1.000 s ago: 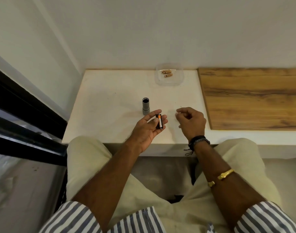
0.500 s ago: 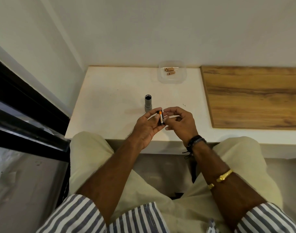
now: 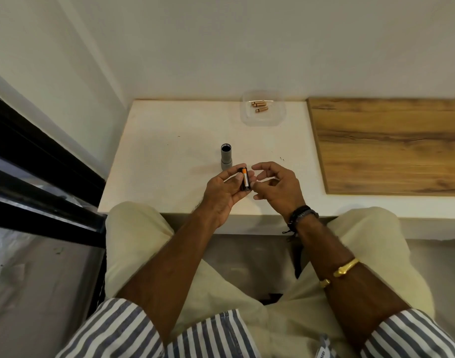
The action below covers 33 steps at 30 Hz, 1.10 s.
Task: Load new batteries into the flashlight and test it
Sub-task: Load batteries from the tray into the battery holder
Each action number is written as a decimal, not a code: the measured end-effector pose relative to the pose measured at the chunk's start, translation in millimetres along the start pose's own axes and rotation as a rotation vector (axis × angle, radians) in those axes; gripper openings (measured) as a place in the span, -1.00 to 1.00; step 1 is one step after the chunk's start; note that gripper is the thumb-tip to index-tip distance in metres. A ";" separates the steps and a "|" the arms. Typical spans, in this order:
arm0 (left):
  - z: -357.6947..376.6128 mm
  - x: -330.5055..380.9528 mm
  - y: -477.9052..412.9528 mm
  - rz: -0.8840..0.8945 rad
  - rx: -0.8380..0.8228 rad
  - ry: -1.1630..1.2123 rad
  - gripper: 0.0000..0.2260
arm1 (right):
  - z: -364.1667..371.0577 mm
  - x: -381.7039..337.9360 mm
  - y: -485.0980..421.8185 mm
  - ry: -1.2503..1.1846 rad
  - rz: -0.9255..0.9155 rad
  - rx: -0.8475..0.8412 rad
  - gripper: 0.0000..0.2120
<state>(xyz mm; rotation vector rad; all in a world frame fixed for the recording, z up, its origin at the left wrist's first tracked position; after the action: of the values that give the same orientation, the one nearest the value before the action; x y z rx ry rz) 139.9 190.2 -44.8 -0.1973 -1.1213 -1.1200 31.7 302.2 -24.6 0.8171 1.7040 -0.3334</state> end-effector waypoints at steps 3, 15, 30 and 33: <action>-2.3 0.9 -1.3 -0.007 0.021 -0.079 -0.76 | -0.8 -3.2 0.6 0.167 -0.090 0.003 -0.77; -1.5 -5.1 -0.6 0.032 -0.025 -0.187 -0.74 | 4.1 3.2 1.5 -0.396 0.256 -0.073 -0.83; 5.6 -2.8 4.0 0.190 -0.103 -0.364 -0.74 | 4.8 6.4 0.1 -0.730 0.396 -0.140 -0.85; 8.2 -0.9 4.2 0.234 -0.104 -0.369 -0.73 | 3.3 5.5 -1.1 -0.790 0.373 -0.161 -0.83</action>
<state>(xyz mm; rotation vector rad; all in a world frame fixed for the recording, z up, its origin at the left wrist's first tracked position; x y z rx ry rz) 138.1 198.0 -40.0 -0.6215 -1.3263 -0.9543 32.8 301.2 -30.9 0.7310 0.8120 -0.2138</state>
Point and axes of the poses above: each hand's wrist, its own y-axis away from the middle knuckle, its own z-axis out of the palm, x = y × z, the point moved 2 cm from there along -y, towards the middle knuckle, and after that the axes turned 5 degrees about -x, right-handed, at the moved point
